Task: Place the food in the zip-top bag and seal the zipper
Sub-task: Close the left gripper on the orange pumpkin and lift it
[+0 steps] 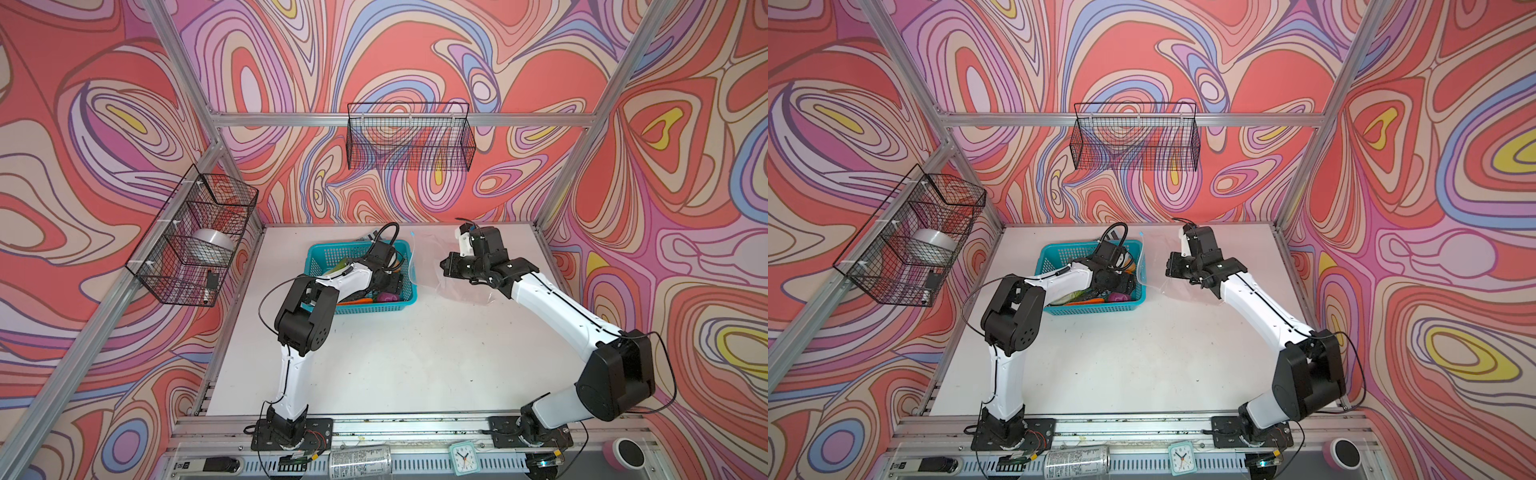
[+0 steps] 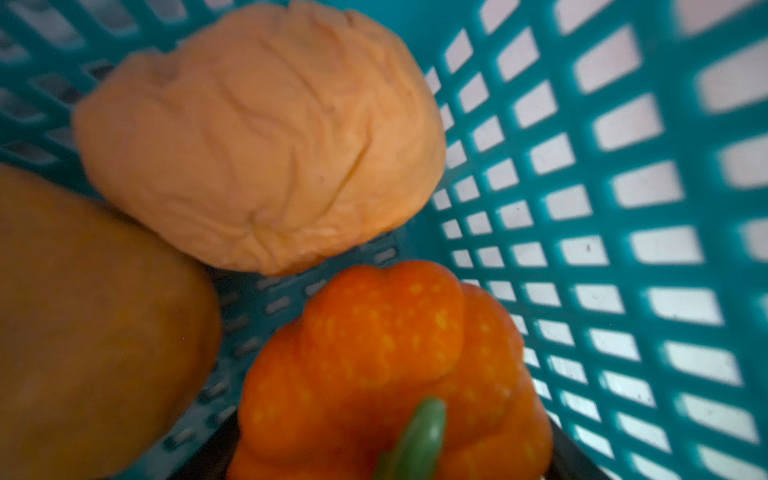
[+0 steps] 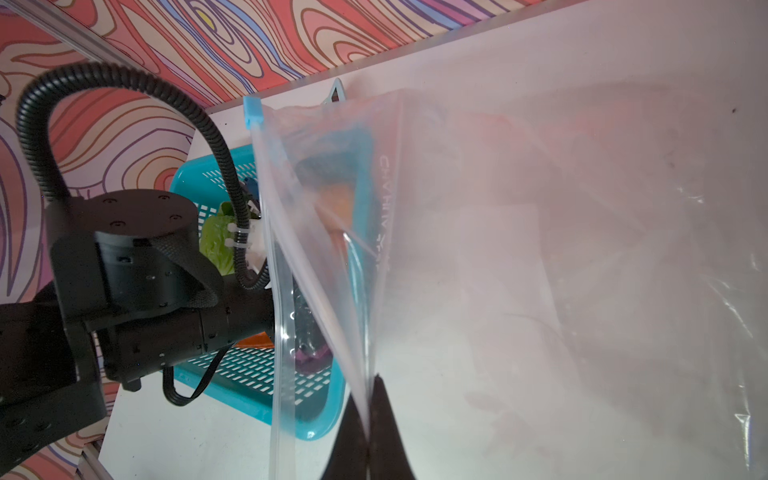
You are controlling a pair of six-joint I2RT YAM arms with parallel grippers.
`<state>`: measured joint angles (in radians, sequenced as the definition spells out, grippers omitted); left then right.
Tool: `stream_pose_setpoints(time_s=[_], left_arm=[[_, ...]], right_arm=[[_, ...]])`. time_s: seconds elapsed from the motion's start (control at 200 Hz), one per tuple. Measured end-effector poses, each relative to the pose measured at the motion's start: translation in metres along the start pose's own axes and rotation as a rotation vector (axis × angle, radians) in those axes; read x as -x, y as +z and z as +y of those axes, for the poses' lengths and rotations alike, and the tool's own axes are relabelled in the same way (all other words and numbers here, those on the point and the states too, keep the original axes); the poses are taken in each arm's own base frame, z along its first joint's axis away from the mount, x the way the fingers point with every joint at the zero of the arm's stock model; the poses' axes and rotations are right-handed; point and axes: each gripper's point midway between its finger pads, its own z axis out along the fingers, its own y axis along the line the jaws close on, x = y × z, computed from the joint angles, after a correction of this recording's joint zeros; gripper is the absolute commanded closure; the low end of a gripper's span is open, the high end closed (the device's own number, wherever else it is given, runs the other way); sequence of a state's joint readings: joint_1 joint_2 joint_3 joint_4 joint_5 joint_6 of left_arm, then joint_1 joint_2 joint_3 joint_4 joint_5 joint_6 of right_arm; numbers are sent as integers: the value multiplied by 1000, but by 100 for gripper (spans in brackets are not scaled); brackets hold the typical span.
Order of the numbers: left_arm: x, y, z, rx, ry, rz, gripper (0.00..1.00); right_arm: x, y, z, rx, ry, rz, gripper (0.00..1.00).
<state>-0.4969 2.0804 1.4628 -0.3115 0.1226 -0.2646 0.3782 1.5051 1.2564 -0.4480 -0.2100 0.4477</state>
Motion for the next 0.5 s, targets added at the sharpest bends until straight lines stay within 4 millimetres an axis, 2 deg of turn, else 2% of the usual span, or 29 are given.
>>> stream_pose_setpoints(time_s=[0.115, 0.346, 0.501], left_arm=[[3, -13, -2, -6, -3, -23, 47], [28, -51, -12, -33, -15, -116, 47], [36, -65, -15, -41, -17, -147, 47]], right_arm=[[0, 0, 0, 1, 0, 1, 100], [-2, 1, 0, 5, 8, 2, 100], [-5, 1, -1, 6, 13, 9, 100]])
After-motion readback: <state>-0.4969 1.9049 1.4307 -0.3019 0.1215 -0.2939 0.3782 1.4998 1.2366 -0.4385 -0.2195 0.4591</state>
